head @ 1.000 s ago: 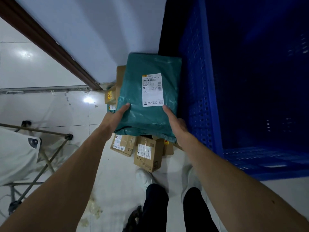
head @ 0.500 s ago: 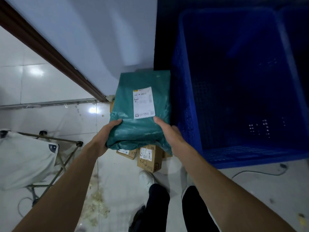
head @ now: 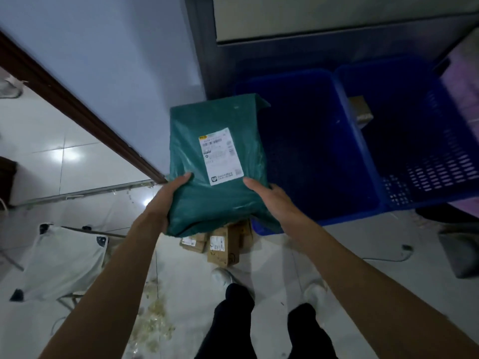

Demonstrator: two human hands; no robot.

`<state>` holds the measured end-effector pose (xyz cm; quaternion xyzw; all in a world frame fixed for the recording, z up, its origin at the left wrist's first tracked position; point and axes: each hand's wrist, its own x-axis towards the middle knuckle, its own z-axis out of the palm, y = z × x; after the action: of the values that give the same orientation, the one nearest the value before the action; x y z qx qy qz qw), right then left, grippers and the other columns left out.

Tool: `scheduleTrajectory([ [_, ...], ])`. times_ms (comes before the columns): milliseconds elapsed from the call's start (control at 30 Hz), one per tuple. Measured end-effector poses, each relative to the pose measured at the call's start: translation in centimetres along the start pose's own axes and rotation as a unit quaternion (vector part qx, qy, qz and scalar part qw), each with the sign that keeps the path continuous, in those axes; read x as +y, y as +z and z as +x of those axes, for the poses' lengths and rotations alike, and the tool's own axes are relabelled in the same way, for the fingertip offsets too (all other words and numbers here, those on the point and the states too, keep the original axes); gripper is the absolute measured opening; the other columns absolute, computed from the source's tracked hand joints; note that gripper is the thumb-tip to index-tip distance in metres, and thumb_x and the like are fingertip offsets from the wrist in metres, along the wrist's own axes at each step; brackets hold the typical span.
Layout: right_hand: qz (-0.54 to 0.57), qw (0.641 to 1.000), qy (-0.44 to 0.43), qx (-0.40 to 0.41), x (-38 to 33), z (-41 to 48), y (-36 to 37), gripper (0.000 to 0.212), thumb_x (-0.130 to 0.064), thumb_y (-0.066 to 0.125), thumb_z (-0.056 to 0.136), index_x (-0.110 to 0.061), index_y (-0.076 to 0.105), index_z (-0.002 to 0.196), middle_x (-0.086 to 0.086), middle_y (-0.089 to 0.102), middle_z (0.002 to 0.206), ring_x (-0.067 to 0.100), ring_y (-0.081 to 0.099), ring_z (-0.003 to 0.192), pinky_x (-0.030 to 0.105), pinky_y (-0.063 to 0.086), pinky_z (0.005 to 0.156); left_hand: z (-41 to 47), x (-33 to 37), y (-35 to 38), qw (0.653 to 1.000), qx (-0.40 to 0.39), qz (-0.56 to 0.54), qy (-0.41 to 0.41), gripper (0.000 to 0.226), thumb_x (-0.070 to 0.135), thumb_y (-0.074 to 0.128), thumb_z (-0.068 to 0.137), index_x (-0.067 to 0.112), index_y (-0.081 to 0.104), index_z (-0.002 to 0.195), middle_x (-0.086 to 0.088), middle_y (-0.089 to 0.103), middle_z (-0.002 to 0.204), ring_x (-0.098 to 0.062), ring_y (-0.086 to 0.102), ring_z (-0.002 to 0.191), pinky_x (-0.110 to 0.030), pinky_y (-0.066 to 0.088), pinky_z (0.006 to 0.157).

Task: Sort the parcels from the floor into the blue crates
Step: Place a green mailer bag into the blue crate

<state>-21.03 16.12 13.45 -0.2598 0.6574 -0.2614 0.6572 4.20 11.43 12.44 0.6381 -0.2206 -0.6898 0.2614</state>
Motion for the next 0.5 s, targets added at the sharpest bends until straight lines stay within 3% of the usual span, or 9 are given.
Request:
scheduleTrajectory([
  [33,0.0,1.0,-0.005,0.007,-0.2,-1.1,-1.7,0.073,-0.066,0.076,0.074,-0.021,0.063,0.13,-0.007,0.073,0.113,0.011,0.071,0.1,0.03,0.055,0.089,-0.9,0.4,1.9,1.0,-0.004,-0.003,0.008,0.056,0.05,0.081,0.073,0.017,0.068,0.116,-0.011,0.078,0.099,-0.031,0.073,0.096,-0.039,0.058,0.077],
  [100,0.008,1.0,-0.014,0.017,-0.5,-3.3,-5.5,0.062,-0.062,0.074,0.079,-0.023,0.063,0.126,-0.007,0.074,0.108,0.009,0.073,0.094,0.025,0.056,0.081,-2.6,0.9,5.8,1.0,-0.009,-0.011,0.022,0.051,0.047,0.081,0.074,0.017,0.069,0.114,-0.011,0.078,0.099,-0.028,0.075,0.089,-0.036,0.059,0.072],
  [200,0.027,0.999,-0.025,0.028,-0.3,-6.0,-11.7,0.054,-0.057,0.072,0.083,-0.023,0.064,0.123,-0.008,0.074,0.103,0.005,0.074,0.082,0.016,0.054,0.063,-5.2,1.1,11.9,0.998,-0.03,-0.004,0.05,0.061,0.047,0.084,0.071,0.016,0.068,0.122,-0.012,0.077,0.107,-0.029,0.075,0.093,-0.041,0.059,0.082],
  [267,0.035,0.998,-0.044,0.034,-0.1,-8.2,-15.6,0.064,-0.062,0.074,0.08,-0.022,0.063,0.129,-0.005,0.074,0.11,0.009,0.074,0.091,0.019,0.056,0.071,-7.6,1.1,16.5,0.997,-0.041,0.009,0.072,0.054,0.042,0.082,0.077,0.013,0.067,0.121,-0.011,0.078,0.101,-0.027,0.076,0.088,-0.04,0.059,0.082],
  [333,0.038,0.997,-0.051,0.049,0.3,-10.2,-19.6,0.08,-0.071,0.076,0.07,-0.025,0.062,0.133,-0.004,0.073,0.116,0.014,0.072,0.101,0.029,0.056,0.088,-9.8,0.7,20.9,0.995,-0.035,0.008,0.088,0.039,0.034,0.079,0.082,0.011,0.069,0.112,-0.007,0.079,0.087,-0.025,0.076,0.079,-0.036,0.058,0.076],
  [433,0.042,0.995,-0.062,0.066,0.9,-12.9,-25.6,0.089,-0.08,0.076,0.06,-0.026,0.065,0.129,-0.004,0.074,0.117,0.018,0.072,0.103,0.038,0.053,0.1,-11.9,-0.3,27.3,0.995,-0.075,0.005,0.072,0.05,0.039,0.081,0.078,0.014,0.068,0.12,-0.01,0.078,0.1,-0.03,0.075,0.093,-0.042,0.058,0.087],
  [500,0.044,0.994,-0.059,0.085,1.1,-14.3,-29.2,0.086,-0.079,0.077,0.06,-0.026,0.067,0.127,-0.002,0.075,0.115,0.019,0.072,0.102,0.04,0.052,0.101,-12.5,-0.8,30.9,0.992,-0.095,0.008,0.078,0.045,0.039,0.078,0.082,0.014,0.069,0.118,-0.012,0.077,0.103,-0.029,0.075,0.092,-0.038,0.06,0.081],
])
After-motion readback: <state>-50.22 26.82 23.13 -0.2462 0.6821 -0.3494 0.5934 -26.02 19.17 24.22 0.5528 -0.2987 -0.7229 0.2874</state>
